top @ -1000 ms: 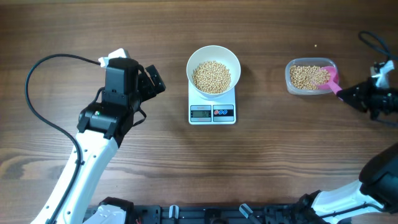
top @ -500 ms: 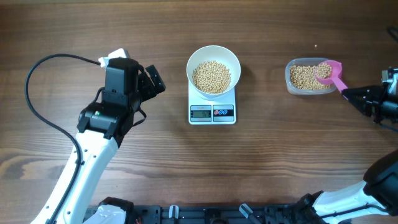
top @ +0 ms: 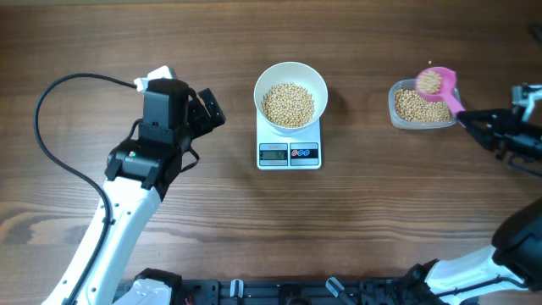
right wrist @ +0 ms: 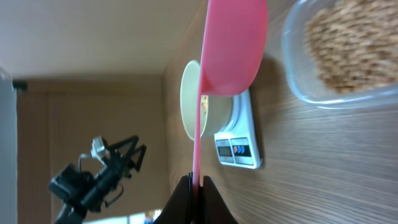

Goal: Scoop item into bowl and weigh 150g on scale
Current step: 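Carry the filled scoop with the right gripper over the white bowl, then tip the scoop with the right gripper to pour soybeans into bowl, then move the empty scoop with the right gripper back to the tub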

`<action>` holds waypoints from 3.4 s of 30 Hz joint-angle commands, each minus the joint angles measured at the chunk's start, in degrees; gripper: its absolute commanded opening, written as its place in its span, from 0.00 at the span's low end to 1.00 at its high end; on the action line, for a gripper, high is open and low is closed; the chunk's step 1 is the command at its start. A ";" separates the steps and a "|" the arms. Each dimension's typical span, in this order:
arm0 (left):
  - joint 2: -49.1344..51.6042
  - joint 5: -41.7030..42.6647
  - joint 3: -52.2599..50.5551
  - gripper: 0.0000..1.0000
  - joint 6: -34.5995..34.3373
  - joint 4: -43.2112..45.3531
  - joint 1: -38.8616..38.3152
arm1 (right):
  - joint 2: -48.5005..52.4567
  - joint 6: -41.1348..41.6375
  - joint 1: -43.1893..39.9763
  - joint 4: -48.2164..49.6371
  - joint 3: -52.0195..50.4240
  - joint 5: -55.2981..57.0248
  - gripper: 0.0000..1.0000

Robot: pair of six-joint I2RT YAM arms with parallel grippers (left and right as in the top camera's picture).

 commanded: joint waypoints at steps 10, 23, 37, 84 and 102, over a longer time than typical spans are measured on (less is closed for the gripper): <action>0.22 0.09 0.07 1.00 0.02 0.11 0.46 | 0.52 -2.25 22.93 -0.31 1.51 -7.32 0.04; 0.22 0.09 0.04 1.00 0.02 -0.11 0.46 | 0.28 11.06 38.64 10.69 13.22 11.89 0.04; 0.22 0.07 0.04 1.00 0.04 -2.89 0.46 | 0.17 15.78 45.20 16.24 15.54 21.18 0.05; 0.22 0.07 0.04 1.00 0.02 -2.86 0.46 | -10.67 13.40 71.43 29.49 15.54 79.19 0.04; 0.22 0.09 0.04 1.00 0.02 -2.86 0.46 | -10.62 26.93 61.99 28.68 15.54 44.11 0.04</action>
